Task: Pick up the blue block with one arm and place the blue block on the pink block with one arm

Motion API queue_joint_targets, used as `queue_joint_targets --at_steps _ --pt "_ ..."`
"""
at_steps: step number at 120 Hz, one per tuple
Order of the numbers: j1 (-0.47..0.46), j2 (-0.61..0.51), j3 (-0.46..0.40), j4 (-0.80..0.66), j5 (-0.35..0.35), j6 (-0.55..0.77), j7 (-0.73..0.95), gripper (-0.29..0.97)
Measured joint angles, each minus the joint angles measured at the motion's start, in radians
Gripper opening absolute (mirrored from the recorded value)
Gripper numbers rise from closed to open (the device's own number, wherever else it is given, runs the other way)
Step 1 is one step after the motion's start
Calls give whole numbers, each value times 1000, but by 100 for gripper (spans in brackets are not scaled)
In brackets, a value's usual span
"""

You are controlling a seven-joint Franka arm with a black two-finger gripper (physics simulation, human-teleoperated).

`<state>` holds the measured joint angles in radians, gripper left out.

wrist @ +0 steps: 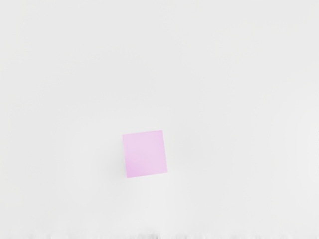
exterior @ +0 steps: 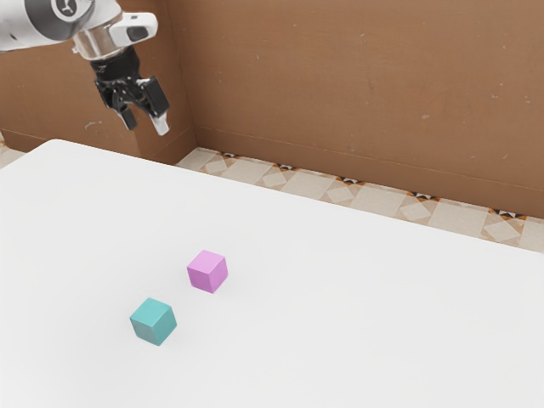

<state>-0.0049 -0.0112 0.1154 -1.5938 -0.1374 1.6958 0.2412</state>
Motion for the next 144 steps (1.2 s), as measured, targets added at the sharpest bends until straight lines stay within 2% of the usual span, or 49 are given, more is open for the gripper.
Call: queue_joint_targets --at_steps 14,21,29,41,71,92,144 --pt "3 -3 7 -19 0 -55 -12 65" --pt "12 -35 2 -143 -2 -35 -18 65" --pt "33 -94 -1 -345 -6 28 -23 65" --pt "65 -146 -21 -568 -6 146 -30 65" --pt "68 -217 -120 -870 -3 378 -35 65" --pt "77 -240 -139 -939 -3 446 -37 65" --pt "101 -52 -125 -910 23 676 -37 65"
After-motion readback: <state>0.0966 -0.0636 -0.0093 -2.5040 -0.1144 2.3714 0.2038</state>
